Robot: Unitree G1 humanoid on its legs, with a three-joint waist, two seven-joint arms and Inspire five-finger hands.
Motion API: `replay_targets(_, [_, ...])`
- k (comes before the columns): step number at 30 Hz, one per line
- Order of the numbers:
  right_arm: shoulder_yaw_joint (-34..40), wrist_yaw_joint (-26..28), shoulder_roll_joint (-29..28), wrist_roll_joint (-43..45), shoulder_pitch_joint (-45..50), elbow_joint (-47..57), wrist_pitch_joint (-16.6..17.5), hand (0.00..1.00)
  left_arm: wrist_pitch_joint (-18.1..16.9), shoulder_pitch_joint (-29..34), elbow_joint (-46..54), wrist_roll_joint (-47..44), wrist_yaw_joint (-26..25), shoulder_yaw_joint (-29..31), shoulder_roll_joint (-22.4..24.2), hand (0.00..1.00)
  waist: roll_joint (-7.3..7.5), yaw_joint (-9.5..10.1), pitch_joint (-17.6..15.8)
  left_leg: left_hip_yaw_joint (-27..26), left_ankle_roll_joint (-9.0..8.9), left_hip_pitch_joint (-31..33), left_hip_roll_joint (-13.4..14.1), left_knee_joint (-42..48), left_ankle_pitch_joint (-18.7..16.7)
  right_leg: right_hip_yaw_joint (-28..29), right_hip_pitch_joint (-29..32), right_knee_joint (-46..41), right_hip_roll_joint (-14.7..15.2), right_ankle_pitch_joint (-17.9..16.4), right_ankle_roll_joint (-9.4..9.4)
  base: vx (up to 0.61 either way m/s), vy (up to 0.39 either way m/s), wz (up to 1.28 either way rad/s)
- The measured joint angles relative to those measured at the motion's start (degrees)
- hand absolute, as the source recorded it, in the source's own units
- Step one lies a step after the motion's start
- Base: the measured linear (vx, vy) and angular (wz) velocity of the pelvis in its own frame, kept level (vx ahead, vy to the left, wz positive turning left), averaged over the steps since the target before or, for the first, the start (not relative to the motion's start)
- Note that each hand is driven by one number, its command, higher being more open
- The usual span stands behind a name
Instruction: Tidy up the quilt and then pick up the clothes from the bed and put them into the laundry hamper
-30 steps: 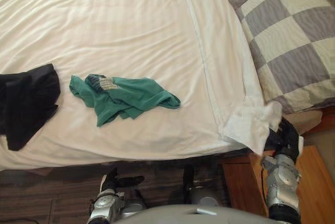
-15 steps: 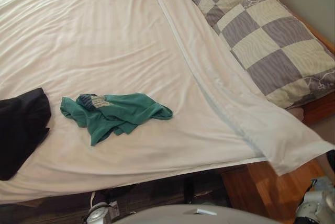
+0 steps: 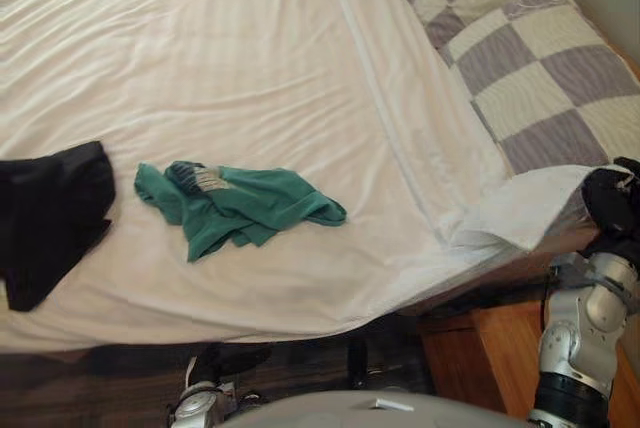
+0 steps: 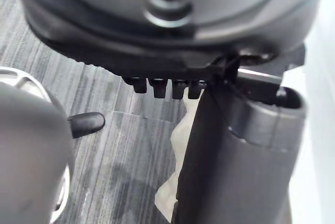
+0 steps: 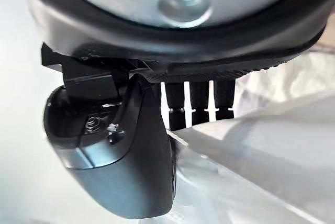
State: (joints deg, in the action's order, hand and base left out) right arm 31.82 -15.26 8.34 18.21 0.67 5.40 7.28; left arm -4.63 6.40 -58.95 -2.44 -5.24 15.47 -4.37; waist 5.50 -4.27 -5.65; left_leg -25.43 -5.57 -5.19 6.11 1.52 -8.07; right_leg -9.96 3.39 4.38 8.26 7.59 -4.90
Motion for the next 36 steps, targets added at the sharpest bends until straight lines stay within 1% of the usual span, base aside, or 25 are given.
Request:
replay_targets(4, [-0.6,0.9,0.0,0.0,-0.2,0.3,0.6,0.0,-0.2,-0.1,0.6,0.1,-0.2,0.1,-0.1,1.0,-0.07,0.86,-0.7,1.0,0.2,0.1,-0.5,-0.1,0.1,-0.9,-0.5,0.0,0.7,0.0,0.0,-0.04,-0.006,0.19])
replay_targets(6, [-0.9,1.1,0.0,0.1,0.0,1.8,0.6,0.0,-0.3,-0.1,1.1,0.1,-0.2,0.6,-0.2,1.0,-0.05,0.82,-1.9,1.4,0.44,0.1,-0.9,-0.1,0.1,-0.9,-0.7,0.0,1.1,0.0,-0.01,-0.06,-0.002,0.07])
replay_targets(12, [-1.4,1.4,0.0,0.3,0.0,4.3,1.4,0.0,-0.4,-0.2,1.4,0.2,-0.2,1.1,-0.4,1.0,-0.02,0.7,-3.5,1.6,0.65,0.7,-1.3,0.0,0.1,-0.9,-0.3,0.0,1.6,0.1,-0.19,-0.05,-0.026,0.02])
replay_targets(15, [-2.0,1.2,0.0,0.2,0.0,4.3,1.5,0.0,-0.4,-0.4,1.6,0.2,-0.3,0.9,-0.7,1.0,0.23,0.72,-3.7,1.6,0.68,0.8,-1.4,0.0,0.1,-0.8,-0.1,0.0,1.6,0.1,-0.19,-0.05,-0.038,0.0])
replay_targets(18, [-1.9,0.8,0.0,0.2,0.3,4.3,1.5,0.0,-0.4,-0.9,1.6,0.1,-0.4,0.6,-0.9,1.0,0.78,0.75,-4.2,1.5,0.7,1.0,-1.4,0.0,0.1,-0.8,0.2,0.0,1.6,0.1,-0.2,-0.05,-0.04,0.0])
replay_targets(21, [0.1,0.8,0.0,0.1,2.5,4.2,1.5,0.0,-0.3,-1.4,1.5,0.1,-0.5,0.5,-0.7,1.0,1.02,0.7,-4.3,1.5,0.79,1.3,-1.4,0.0,0.0,-0.8,0.5,0.0,1.6,0.1,-0.2,-0.04,-0.039,0.01])
replay_targets(23, [2.1,0.8,-0.6,0.2,4.9,4.1,1.5,0.0,-0.3,-1.4,1.5,0.1,-0.5,0.5,-0.3,1.0,1.03,0.33,-4.3,1.4,0.87,1.3,-1.4,0.0,0.0,-0.7,0.6,0.0,1.5,0.1,-0.2,-0.02,-0.037,-0.03])
replay_targets(25, [4.2,0.9,-3.1,0.2,6.6,3.2,1.5,0.0,-0.2,-1.1,1.4,0.1,-0.5,0.6,-0.2,1.0,1.33,-0.9,-4.5,0.2,0.92,0.6,-1.4,0.0,-0.2,0.6,0.7,0.0,1.4,0.1,-0.2,-0.03,-0.031,-0.26])
replay_targets(26, [4.7,1.1,-3.9,0.3,7.2,2.7,1.6,0.0,-0.1,-1.1,1.4,0.1,-0.4,0.6,-0.3,1.0,1.42,-0.97,-4.5,-0.4,0.93,0.4,-1.4,0.1,-0.4,1.1,0.8,0.0,1.3,0.1,-0.2,-0.05,-0.03,-0.47])
replay_targets(27, [5.6,1.5,-4.8,0.3,8.3,1.0,1.6,1.0,-0.1,-1.1,1.5,0.1,-0.3,0.7,-0.3,1.0,1.57,-1.24,-4.5,-1.6,0.86,-0.1,-1.4,0.2,-0.7,2.3,1.1,-0.1,1.1,0.1,-0.2,-0.05,-0.022,-0.52])
replay_targets(30, [6.6,3.3,-7.0,0.4,10.4,-3.9,1.4,1.0,-0.1,-1.2,1.4,0.2,0.4,1.1,-0.5,1.0,1.93,-2.52,-4.8,-4.4,0.66,-1.4,-1.3,0.3,-1.6,4.9,1.5,-0.2,0.5,0.1,-0.21,-0.05,-0.023,-0.5])
replay_targets(31, [6.6,4.5,-7.2,0.7,11.3,-5.0,1.2,1.0,-0.1,-1.4,1.5,0.2,0.7,1.1,-0.6,1.0,1.93,-2.68,-4.8,-5.3,0.59,-1.8,-1.2,0.5,-2.0,5.8,1.6,-0.2,0.3,0.1,-0.21,-0.05,-0.027,-0.44])
replay_targets(34, [6.8,7.2,-7.2,0.8,12.2,-5.4,0.3,1.0,-0.2,-1.5,1.6,0.3,1.0,1.1,-0.9,1.0,2.02,-3.35,-4.8,-6.6,0.44,-2.6,-1.0,0.8,-2.6,7.2,1.5,-0.2,-0.2,0.1,-0.23,-0.04,-0.029,-0.29])
replay_targets(35, [7.3,8.2,-7.0,0.8,12.2,-5.6,0.2,1.0,-0.1,-1.4,1.6,0.3,1.3,1.2,-1.3,1.0,2.31,-3.89,-4.8,-7.3,0.3,-2.7,-0.7,1.4,-3.1,7.7,1.5,-0.3,-0.4,0.2,-0.24,-0.05,-0.035,-0.28])
replay_targets(36, [8.1,8.8,-6.8,1.1,12.4,-5.6,0.1,1.0,-0.1,-1.4,1.5,0.3,1.5,1.2,-1.5,1.0,2.54,-3.97,-4.8,-7.9,0.25,-3.0,-0.6,1.6,-3.3,8.4,1.5,-0.3,-0.6,0.2,-0.25,-0.06,-0.044,-0.34])
